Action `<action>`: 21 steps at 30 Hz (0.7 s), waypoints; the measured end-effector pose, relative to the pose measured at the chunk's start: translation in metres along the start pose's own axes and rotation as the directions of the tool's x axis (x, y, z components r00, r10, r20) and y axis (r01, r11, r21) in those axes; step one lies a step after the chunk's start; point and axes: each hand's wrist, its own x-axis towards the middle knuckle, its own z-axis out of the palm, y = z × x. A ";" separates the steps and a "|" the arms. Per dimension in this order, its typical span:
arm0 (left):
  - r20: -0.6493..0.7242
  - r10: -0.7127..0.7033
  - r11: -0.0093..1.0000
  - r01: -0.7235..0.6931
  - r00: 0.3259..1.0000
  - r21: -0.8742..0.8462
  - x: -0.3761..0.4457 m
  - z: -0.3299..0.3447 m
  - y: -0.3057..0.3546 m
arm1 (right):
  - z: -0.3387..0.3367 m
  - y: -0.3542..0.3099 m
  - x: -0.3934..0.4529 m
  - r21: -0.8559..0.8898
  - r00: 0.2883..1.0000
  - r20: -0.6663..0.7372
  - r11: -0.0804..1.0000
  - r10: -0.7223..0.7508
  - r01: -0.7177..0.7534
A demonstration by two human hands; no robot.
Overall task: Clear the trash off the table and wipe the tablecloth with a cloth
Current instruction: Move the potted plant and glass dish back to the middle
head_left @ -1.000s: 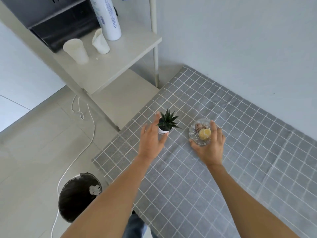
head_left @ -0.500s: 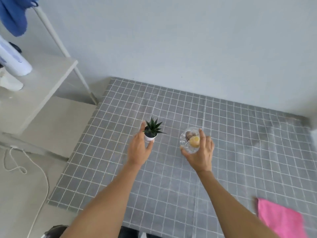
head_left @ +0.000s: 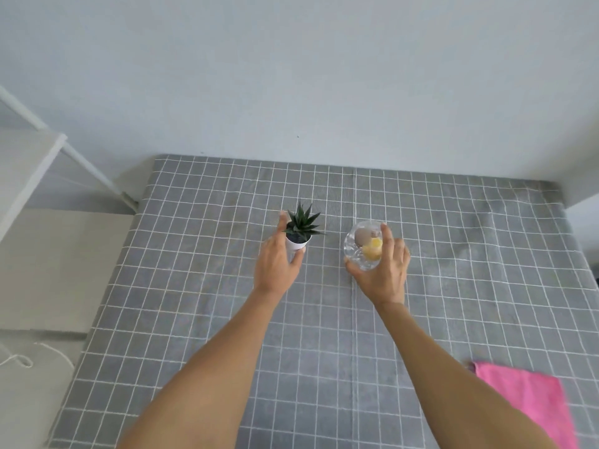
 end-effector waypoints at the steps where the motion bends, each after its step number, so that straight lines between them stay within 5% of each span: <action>1: -0.002 0.002 1.000 -0.002 1.000 -0.001 0.003 0.005 0.000 | 0.003 0.002 0.006 -0.005 1.000 0.002 1.000 0.001 -0.001; 15: 0.083 -0.040 0.995 0.047 0.996 -0.087 0.032 0.072 0.023 | 0.012 0.033 0.043 -0.018 0.998 0.055 0.999 0.039 -0.038; 21: 0.109 -0.076 0.995 0.082 0.991 -0.056 0.027 0.078 0.027 | 0.004 0.030 0.036 -0.234 0.993 0.104 0.972 0.053 -0.027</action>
